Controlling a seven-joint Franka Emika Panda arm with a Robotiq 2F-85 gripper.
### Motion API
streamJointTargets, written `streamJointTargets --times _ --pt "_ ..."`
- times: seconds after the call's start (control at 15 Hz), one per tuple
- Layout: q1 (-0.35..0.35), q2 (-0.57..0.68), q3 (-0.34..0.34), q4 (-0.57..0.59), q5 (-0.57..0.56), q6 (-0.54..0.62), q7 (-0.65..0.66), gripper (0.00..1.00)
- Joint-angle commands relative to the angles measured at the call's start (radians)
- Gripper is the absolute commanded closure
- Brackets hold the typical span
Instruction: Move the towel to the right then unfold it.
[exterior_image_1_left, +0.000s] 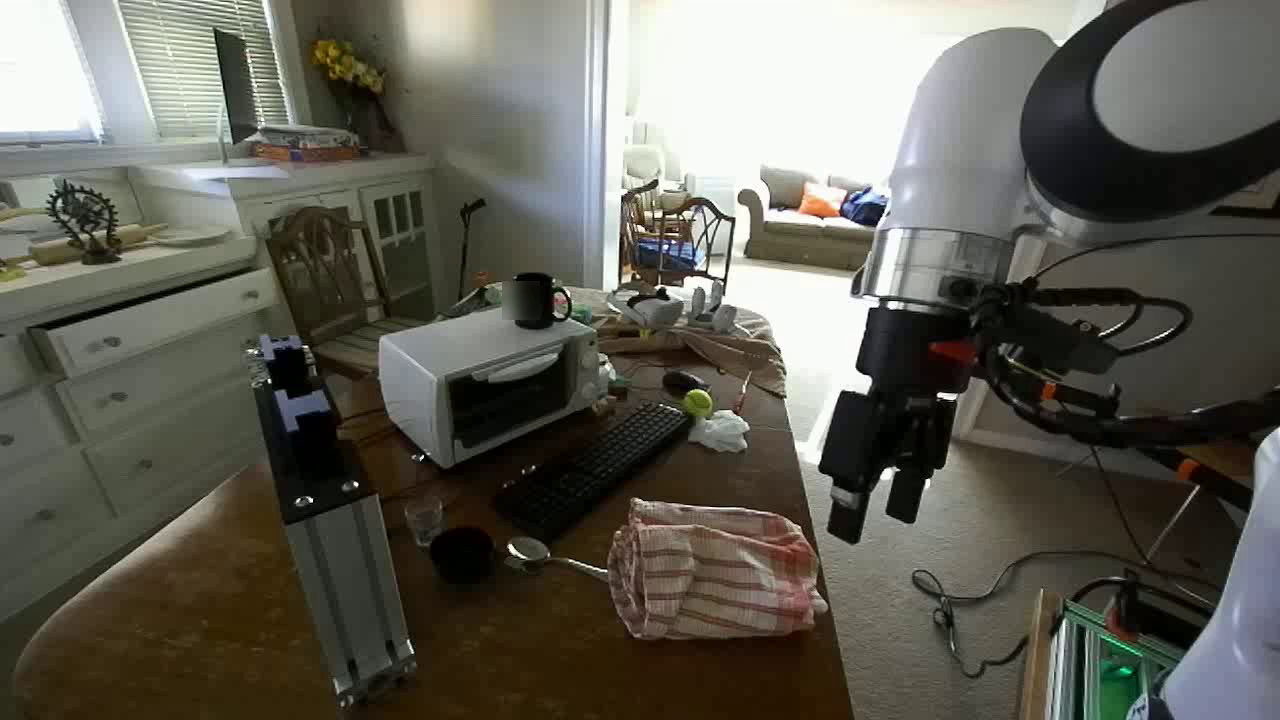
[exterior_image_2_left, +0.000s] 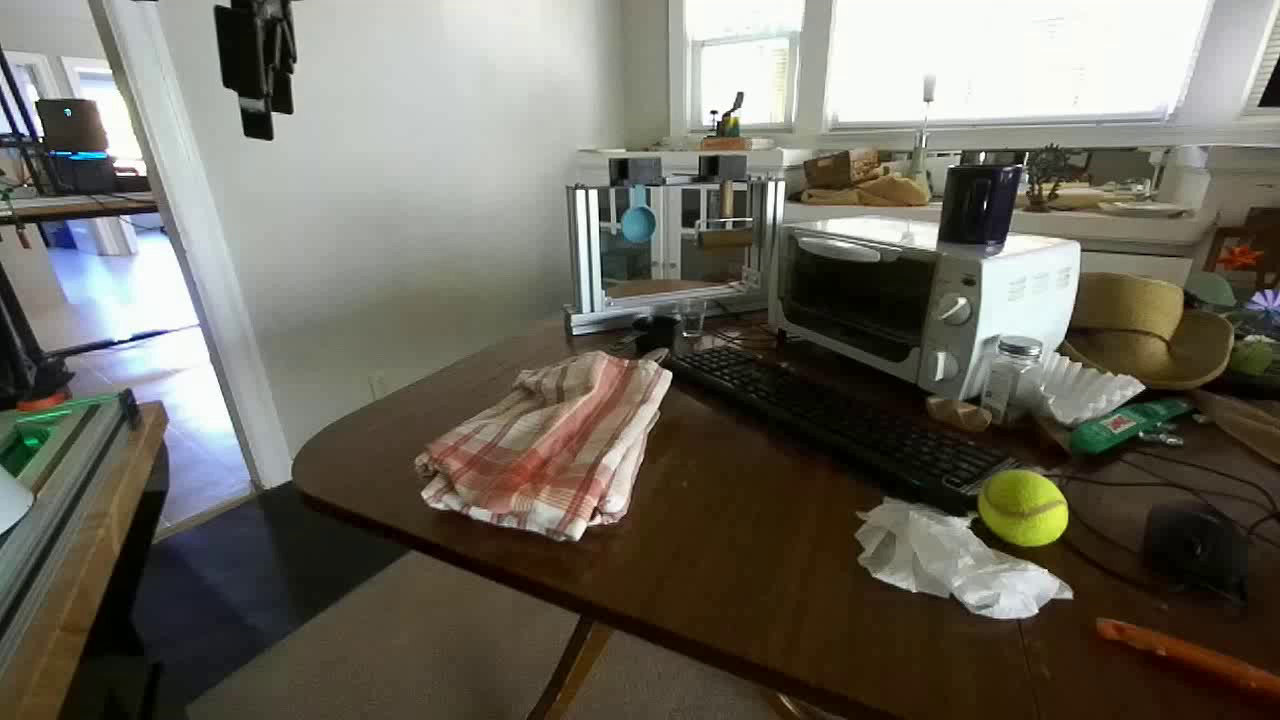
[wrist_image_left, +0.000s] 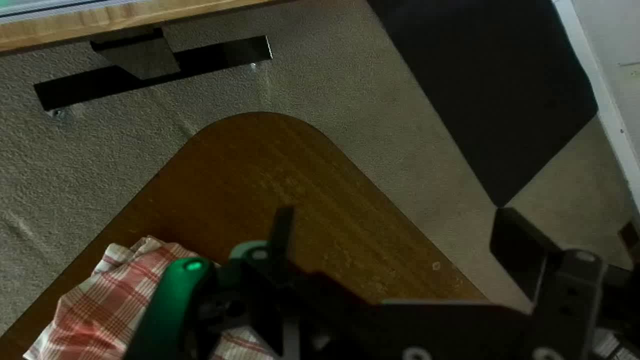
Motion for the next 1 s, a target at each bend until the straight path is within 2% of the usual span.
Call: streamJointTargets --times 0.0,0.33,0.53,0.93 --pt "-0.021 0.001 0.018 -0.004 0.012 -0.008 -0.011 0.0" --pt "-0.021 0.006 0.018 -0.014 0.012 -0.007 -0.011 0.0" --pt "-0.033 0.086 0.005 -0.008 -0.008 0.104 -0.095 0.0" --pt "-0.041 0.367 -0.045 0.001 -0.089 0.482 -0.371 0.0"
